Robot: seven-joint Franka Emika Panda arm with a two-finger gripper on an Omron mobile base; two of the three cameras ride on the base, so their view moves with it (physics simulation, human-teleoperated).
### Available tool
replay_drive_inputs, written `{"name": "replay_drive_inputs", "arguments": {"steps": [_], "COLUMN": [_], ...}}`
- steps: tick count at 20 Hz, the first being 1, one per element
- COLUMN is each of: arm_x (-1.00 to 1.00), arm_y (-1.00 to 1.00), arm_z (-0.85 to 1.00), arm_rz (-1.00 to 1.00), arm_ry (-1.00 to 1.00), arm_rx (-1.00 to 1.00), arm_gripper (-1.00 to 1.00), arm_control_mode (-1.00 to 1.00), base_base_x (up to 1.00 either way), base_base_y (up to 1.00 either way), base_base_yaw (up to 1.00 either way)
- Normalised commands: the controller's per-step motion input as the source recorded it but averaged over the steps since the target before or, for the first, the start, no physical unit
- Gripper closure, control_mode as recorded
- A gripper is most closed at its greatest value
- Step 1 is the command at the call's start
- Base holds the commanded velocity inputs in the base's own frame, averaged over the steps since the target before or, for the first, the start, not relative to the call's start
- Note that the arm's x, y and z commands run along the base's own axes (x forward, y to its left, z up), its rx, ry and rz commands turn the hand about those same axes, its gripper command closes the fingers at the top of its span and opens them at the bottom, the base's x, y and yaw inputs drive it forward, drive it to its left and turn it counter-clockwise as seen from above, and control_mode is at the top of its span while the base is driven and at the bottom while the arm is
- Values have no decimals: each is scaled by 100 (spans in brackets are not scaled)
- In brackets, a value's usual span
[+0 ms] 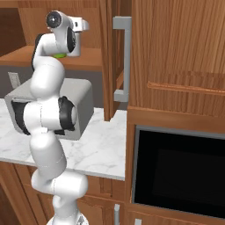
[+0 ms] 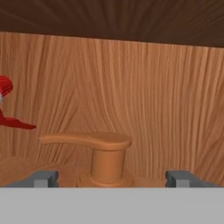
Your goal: Locate and retrieve the spray and soap dispenser from the cabinet. Place them next to the sink.
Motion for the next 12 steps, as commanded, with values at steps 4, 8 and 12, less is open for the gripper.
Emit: {"name": "replay_drive_inputs", "arguments": {"steps": [4, 8, 12], "arm_x": [3, 0, -8], "arm_y": [13, 1, 0], "arm_z": [0, 0, 0], "arm_rz": [0, 0, -1], "arm_ry": [0, 0, -1], "arm_rx": [0, 0, 0], "arm_gripper": [100, 100, 100], "arm_control_mode": [-100, -100, -100], "base_base_x": [0, 0, 0], "base_base_y": [0, 0, 0], "base_base_yaw": [0, 0, 0]}}
